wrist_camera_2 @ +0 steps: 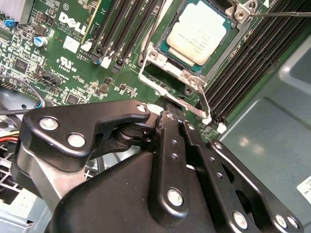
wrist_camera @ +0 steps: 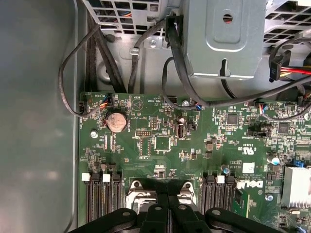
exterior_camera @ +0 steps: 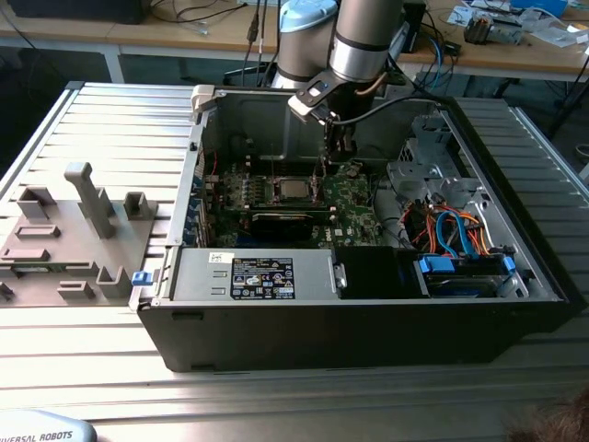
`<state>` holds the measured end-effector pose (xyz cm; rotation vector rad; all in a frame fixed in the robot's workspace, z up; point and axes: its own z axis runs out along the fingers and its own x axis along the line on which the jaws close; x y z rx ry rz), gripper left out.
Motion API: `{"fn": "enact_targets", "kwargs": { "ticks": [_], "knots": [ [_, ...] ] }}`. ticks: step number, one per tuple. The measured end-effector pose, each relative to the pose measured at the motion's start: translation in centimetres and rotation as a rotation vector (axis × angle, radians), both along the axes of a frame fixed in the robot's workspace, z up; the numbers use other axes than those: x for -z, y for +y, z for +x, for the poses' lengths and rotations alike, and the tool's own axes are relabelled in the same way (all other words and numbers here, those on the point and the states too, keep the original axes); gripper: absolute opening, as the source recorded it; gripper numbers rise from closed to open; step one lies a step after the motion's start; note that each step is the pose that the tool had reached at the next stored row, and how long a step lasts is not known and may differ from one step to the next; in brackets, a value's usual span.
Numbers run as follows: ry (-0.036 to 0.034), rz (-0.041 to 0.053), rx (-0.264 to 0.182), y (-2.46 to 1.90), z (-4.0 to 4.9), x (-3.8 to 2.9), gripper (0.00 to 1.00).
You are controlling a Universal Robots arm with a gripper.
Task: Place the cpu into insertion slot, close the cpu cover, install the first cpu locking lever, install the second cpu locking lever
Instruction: 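Close the cpu cover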
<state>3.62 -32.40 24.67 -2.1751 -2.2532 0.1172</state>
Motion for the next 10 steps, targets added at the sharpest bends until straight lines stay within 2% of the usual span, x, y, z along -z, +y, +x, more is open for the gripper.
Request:
{"fn": "enact_targets", "kwargs": {
  "ticks": [10],
  "knots": [
    [0.0,0.0,0.0,0.0,-0.55,0.01,0.11]
  ]
}}
